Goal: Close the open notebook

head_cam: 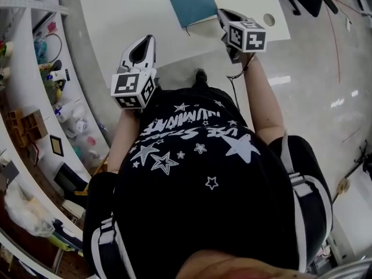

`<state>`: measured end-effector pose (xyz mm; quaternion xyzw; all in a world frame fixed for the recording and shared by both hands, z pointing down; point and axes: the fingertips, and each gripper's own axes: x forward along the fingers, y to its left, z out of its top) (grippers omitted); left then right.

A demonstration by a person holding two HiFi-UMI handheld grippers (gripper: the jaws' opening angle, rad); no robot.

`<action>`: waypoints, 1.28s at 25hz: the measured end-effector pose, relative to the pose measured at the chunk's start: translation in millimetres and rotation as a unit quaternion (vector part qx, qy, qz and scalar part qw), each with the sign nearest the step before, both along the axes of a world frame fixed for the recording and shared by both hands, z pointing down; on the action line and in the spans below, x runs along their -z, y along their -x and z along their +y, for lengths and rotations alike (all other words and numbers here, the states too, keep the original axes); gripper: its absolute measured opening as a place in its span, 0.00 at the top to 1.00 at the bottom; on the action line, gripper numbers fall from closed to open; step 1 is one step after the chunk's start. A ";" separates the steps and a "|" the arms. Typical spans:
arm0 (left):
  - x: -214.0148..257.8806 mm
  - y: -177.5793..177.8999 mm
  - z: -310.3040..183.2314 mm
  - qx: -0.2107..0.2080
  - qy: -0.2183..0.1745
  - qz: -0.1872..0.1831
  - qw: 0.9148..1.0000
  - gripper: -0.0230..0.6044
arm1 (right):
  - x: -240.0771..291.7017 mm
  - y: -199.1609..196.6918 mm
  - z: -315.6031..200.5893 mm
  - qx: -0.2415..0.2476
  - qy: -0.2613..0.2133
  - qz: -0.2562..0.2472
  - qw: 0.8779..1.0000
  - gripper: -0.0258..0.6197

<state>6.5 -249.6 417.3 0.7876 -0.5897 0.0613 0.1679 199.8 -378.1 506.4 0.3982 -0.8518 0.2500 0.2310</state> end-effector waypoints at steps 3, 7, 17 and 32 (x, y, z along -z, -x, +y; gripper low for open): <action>-2.1 -8.4 6.2 0.019 0.007 -0.004 1.000 0.94 | -25.1 -10.2 -5.1 0.008 0.014 0.021 1.000 0.95; -5.9 -15.9 16.8 0.043 0.013 -0.004 0.999 0.94 | -37.1 -16.6 -8.2 0.017 0.008 0.046 0.999 0.95; -2.8 7.3 40.6 0.094 0.000 -0.001 0.996 0.94 | -31.1 -23.1 -9.5 -0.008 -0.016 0.046 0.999 0.95; 9.3 122.9 55.6 0.037 -0.033 0.018 0.999 0.94 | 36.1 29.4 43.8 -0.135 -0.098 -0.006 0.986 0.95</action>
